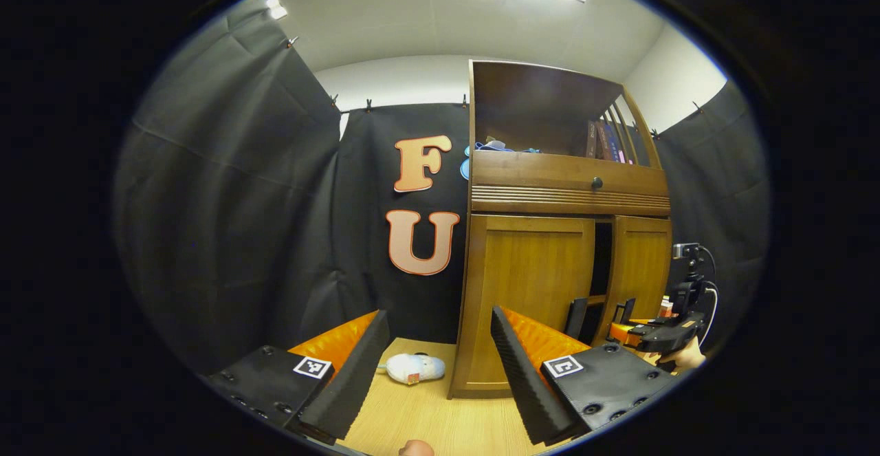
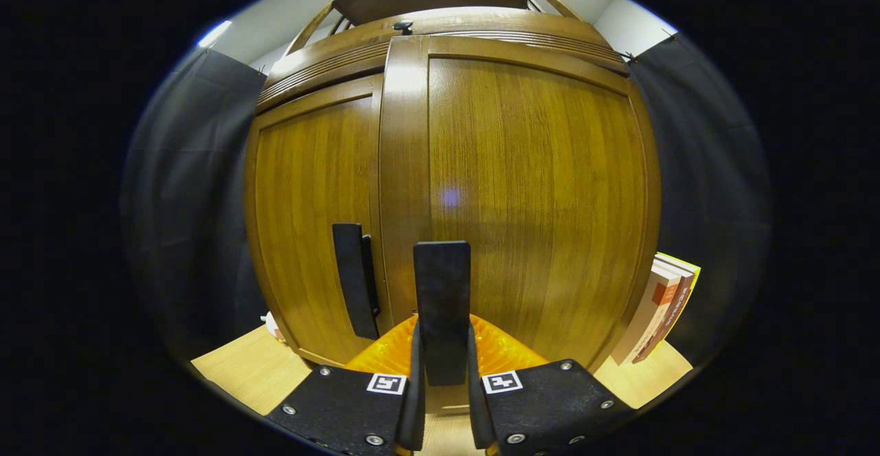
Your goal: Open the right door of the double-door shoe cabinet with the right hand, and open the left door with the left hand.
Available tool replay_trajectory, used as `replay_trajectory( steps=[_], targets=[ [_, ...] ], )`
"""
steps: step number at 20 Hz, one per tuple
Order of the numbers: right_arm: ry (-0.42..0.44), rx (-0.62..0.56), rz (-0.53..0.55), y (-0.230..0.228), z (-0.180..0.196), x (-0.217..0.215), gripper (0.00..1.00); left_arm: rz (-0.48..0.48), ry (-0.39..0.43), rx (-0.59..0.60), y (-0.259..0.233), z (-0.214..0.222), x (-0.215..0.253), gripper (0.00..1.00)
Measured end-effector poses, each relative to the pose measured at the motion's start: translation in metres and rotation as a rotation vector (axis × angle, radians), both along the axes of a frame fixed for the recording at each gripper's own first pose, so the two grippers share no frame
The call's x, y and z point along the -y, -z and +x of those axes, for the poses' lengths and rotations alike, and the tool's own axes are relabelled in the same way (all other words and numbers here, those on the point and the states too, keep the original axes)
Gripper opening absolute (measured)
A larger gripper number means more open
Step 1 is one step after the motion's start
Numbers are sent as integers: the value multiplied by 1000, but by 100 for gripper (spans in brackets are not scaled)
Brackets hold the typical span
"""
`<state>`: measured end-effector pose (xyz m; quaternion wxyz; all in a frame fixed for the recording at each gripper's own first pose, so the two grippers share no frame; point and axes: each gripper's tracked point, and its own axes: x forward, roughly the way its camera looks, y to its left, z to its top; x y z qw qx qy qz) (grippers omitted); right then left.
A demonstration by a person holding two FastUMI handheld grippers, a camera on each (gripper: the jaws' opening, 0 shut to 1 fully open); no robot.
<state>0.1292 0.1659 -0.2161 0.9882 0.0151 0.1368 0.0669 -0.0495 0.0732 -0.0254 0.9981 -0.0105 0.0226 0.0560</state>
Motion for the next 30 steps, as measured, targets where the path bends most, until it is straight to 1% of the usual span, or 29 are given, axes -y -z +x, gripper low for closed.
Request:
replay_trajectory(
  steps=[2,3,4,6,8,9,10,14,15,16,17,18,19,20,21,22,23,24,25,27,28,30],
  targets=[
    [-5,-2,11,-2,-10,4,26,-14,9,-5,0,0,3,96],
    [-6,-3,17,-3,-16,6,22,-20,13,-6,1,-2,4,94],
    [-7,-2,20,-4,-21,9,30,-24,15,-6,1,-2,5,96],
    [-14,-1,11,-6,-33,15,30,-28,21,-8,1,-4,7,96],
    [-19,-2,13,-7,-41,20,22,-26,28,-6,0,-6,9,96],
    [-20,-2,18,-9,-46,23,22,-23,31,-4,-1,-7,10,96],
    [-23,-4,19,-10,-49,24,22,-20,34,-3,-2,-9,12,93],
    [-20,-4,17,-13,-66,36,22,-20,46,2,-4,-12,18,93],
    [-19,-3,14,-14,-69,40,26,-21,48,4,-5,-12,19,93],
    [-17,-4,16,-15,-72,42,22,-21,51,4,-5,-14,21,96],
    [-17,-6,19,-16,-76,45,26,-20,53,4,-4,-15,22,96],
    [-15,-6,23,-17,-78,48,26,-20,55,5,-4,-15,23,96],
    [-12,-8,23,-18,-82,50,22,-20,57,5,-5,-15,24,96],
    [-9,-8,21,-18,-85,53,21,-21,60,5,-4,-17,25,96],
    [-5,-7,16,-18,-88,56,21,-22,62,6,-5,-17,27,99],
    [-1,-7,13,-20,-90,59,21,-23,66,8,-5,-18,29,93],
    [3,-6,11,-21,-93,64,26,-25,71,10,-6,-19,31,93],
    [7,-6,10,-22,-97,67,21,-26,76,11,-6,-18,34,96],
    [12,-6,6,-23,-100,72,25,-26,79,11,-6,-19,36,96],
    [25,-3,-2,-25,-105,78,25,-25,85,10,-5,-19,39,96],
    [31,-2,-9,-25,-107,81,25,-25,89,10,-6,-19,42,99],
    [41,-2,-11,-27,-110,88,26,-29,100,14,-6,-19,48,97]
  ],
)
